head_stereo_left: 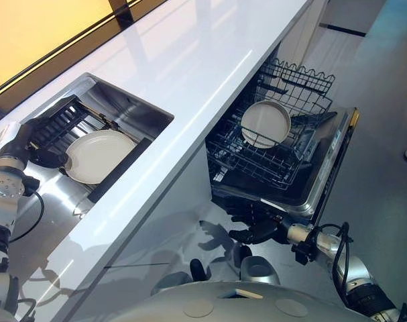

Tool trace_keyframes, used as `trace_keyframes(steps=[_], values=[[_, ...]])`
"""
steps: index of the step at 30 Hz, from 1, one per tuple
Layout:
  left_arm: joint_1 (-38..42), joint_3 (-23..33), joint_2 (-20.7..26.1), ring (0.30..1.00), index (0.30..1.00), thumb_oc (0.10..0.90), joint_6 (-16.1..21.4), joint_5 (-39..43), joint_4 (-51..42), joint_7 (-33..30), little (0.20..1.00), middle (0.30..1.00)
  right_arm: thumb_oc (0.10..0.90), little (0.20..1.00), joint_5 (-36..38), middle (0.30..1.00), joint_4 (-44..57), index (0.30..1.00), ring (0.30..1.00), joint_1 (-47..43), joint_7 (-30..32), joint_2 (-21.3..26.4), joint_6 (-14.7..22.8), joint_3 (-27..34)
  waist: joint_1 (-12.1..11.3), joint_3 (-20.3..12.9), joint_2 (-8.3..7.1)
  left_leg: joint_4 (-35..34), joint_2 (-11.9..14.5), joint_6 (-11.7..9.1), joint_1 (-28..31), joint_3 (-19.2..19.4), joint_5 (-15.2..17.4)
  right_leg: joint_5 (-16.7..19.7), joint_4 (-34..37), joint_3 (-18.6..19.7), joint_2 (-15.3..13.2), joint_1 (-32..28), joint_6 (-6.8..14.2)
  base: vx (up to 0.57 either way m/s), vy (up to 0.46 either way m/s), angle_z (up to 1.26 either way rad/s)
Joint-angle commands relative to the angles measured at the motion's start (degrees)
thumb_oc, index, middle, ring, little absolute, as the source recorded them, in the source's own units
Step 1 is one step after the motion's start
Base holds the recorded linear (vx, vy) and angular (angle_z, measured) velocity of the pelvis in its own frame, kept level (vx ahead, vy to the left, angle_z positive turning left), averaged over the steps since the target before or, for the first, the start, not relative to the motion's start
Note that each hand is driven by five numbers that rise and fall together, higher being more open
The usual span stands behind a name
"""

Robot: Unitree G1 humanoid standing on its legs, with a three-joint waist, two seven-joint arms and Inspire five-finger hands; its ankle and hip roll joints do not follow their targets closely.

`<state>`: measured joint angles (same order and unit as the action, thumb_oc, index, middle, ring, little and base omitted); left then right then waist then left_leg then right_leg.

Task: Pick up plates and place into dishwasher.

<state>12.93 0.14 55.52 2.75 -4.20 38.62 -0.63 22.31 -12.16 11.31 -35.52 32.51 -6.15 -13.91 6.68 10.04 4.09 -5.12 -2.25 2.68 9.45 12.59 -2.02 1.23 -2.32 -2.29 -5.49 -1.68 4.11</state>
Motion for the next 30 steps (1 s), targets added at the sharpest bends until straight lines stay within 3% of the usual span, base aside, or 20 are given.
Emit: trace_keyframes(steps=[1, 9, 15, 24, 27, 29, 30], values=[[7.9, 0.4, 7.5, 0.900, 0.900, 0.800, 3.6, 2.0, 0.6, -1.2, 0.900, 0.900, 0.800, 0.900, 0.9, 0.900, 6.1, 0.900, 0.900, -0.7, -0.4, 0.3, 5.2, 0.3, 0.6, -1.8, 0.66, 5.0, -6.5, 4.5, -2.7, -2.5, 6.6, 2.9, -8.1, -1.0, -2.0, 7.4, 3.7, 0.04, 0.015, -0.06], [8.2, -1.6, 5.2, 0.900, 0.900, 0.800, 3.3, 1.4, -0.9, 3.6, 0.900, 0.900, 0.800, 0.900, -0.3, 0.900, 6.6, 0.900, 0.900, 0.6, 0.6, 0.4, 4.1, 1.2, 1.1, -0.9, 1.04, 5.7, -6.8, 4.3, -3.2, -2.8, 6.4, 3.3, -8.3, -0.7, -2.1, 8.0, 3.5, 0.04, 0.014, 0.00], [7.2, -2.6, 4.1, 0.900, 0.900, 0.800, 3.0, 2.1, -1.9, 13.4, 0.900, 0.900, 0.800, 0.900, -1.6, 0.900, 7.6, 0.900, 0.900, 1.8, 0.3, 0.8, 2.5, 3.0, 1.7, 0.1, 1.57, 6.5, -7.0, 4.1, -3.6, -2.9, 6.2, 4.2, -8.4, -0.2, -2.3, 8.7, 3.5, 0.03, 0.022, 0.01], [3.6, -4.7, 1.8, 0.900, 0.900, 0.800, -4.1, 0.3, -2.0, 31.3, 0.900, 0.900, 0.800, 0.900, -1.4, 0.900, 9.7, 0.900, 0.900, 2.6, -1.1, 2.5, 0.0, 6.5, 2.1, 1.5, 2.02, 7.2, -7.0, 3.9, -4.3, -3.2, 5.4, 5.2, -8.2, 0.3, -2.4, 9.0, 3.4, 0.00, 0.000, 0.00], [1.1, -4.7, 0.6, 0.900, 0.900, 0.800, -7.1, 3.0, -3.0, 35.2, 0.900, 0.900, 0.800, 0.900, -0.7, 0.900, 10.6, 0.900, 0.900, 3.1, -1.5, 3.4, -1.1, 7.6, 2.1, 1.9, 2.14, 7.5, -7.1, 3.8, -4.2, -3.4, 5.3, 5.4, -8.3, 0.2, -2.5, 8.9, 3.4, 0.01, 0.007, -0.02], [-1.6, -3.8, -1.5, 0.773, 0.773, 0.652, -8.8, 6.7, -4.7, 36.8, 0.752, 0.773, 0.800, 0.900, -0.8, 0.900, 10.9, 0.900, 0.900, 3.7, -1.9, 3.3, -1.8, 8.6, 1.9, 2.0, 2.13, 7.7, -7.2, 3.8, -3.9, -3.7, 5.3, 5.5, -8.4, 0.1, -2.7, 8.8, 3.4, 0.03, 0.013, -0.06], [-2.5, -3.2, -2.3, 0.660, 0.660, 0.520, -8.7, 8.1, -5.4, 36.0, 0.620, 0.660, 0.800, 0.900, -1.0, 0.900, 10.9, 0.900, 0.900, 3.9, -2.1, 3.2, -1.9, 8.9, 1.9, 2.0, 2.13, 7.7, -7.2, 3.8, -3.9, -3.9, 5.3, 5.4, -8.4, 0.1, -2.7, 8.7, 3.4, 0.02, 0.002, -0.04]])
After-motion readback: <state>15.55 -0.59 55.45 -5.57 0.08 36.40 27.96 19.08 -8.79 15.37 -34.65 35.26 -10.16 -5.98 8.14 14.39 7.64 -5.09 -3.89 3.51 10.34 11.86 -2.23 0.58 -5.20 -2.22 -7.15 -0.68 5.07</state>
